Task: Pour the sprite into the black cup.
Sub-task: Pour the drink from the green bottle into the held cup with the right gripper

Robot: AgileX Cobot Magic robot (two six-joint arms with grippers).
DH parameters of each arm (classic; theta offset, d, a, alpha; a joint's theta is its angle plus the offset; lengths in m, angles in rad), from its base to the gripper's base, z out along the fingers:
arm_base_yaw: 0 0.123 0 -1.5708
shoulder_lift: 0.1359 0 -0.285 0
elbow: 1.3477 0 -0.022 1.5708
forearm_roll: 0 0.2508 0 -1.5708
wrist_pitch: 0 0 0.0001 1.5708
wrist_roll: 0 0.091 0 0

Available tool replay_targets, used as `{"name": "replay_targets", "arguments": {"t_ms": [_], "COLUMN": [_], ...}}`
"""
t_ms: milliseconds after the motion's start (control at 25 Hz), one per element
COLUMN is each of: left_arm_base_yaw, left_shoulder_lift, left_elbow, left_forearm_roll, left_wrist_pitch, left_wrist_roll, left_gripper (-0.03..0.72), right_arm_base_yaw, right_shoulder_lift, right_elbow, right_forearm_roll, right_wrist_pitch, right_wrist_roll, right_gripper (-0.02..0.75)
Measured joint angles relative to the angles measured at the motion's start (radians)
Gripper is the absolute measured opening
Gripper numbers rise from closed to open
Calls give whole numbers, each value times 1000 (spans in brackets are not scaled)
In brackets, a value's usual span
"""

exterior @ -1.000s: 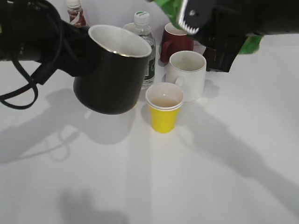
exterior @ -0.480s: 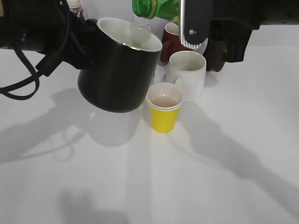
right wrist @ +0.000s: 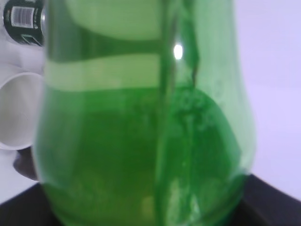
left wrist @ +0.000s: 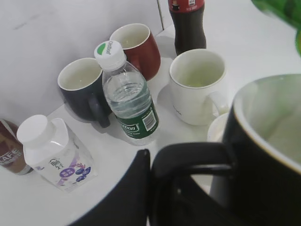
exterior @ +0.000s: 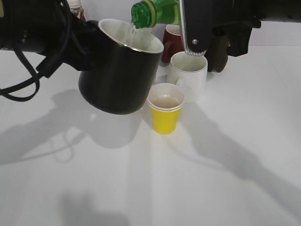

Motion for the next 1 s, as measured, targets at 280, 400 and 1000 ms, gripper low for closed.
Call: {"name": "replay_targets", "arguments": {"t_ms": [280, 400, 1000], "left_arm_base_yaw": [-1, -1, -1], "left_shoulder_lift": [1, 1, 1], "left_elbow": [0, 0, 0], "left_forearm_roll": [-1, -1, -1], "left_wrist_pitch": [2, 6, 14], "left_wrist_roll": [0, 0, 0], "left_gripper": [44, 44, 44], "right_arm_base_yaw": [0, 0, 0], "right_shoulder_lift": [1, 1, 1], "right_elbow": [0, 0, 0], "right_forearm_roll": [-33, -37, -72], "right_wrist_pitch": [-11, -16, -24], "right_wrist_roll": [-3, -3, -4], "right_gripper": [420, 420, 420]}}
